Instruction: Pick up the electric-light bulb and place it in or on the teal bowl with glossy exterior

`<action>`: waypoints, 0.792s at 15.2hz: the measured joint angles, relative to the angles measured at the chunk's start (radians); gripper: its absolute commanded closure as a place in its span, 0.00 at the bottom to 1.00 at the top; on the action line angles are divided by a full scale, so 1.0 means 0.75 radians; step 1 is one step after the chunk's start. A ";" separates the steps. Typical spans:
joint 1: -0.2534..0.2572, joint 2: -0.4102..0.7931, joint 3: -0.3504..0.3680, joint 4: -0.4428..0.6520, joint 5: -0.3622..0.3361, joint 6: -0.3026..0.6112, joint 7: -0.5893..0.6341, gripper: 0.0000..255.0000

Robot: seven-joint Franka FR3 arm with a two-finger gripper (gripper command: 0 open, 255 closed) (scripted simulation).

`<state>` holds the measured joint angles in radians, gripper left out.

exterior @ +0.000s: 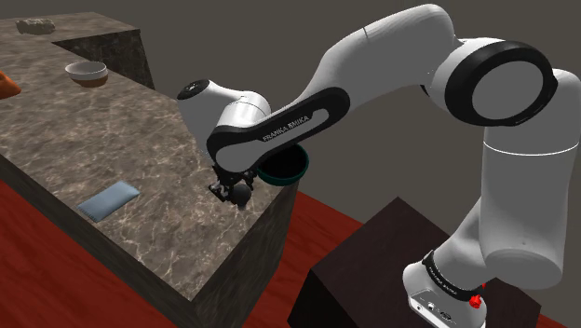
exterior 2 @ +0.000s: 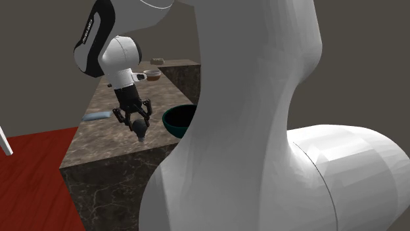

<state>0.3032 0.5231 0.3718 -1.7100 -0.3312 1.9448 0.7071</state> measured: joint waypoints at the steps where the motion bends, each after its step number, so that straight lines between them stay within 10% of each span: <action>1: -0.001 -0.005 0.001 0.002 0.002 -0.006 -0.002 1.00; 12: -0.010 -0.096 0.023 0.059 0.045 -0.146 -0.040 1.00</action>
<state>0.2955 0.4508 0.3887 -1.6657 -0.2971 1.8351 0.6773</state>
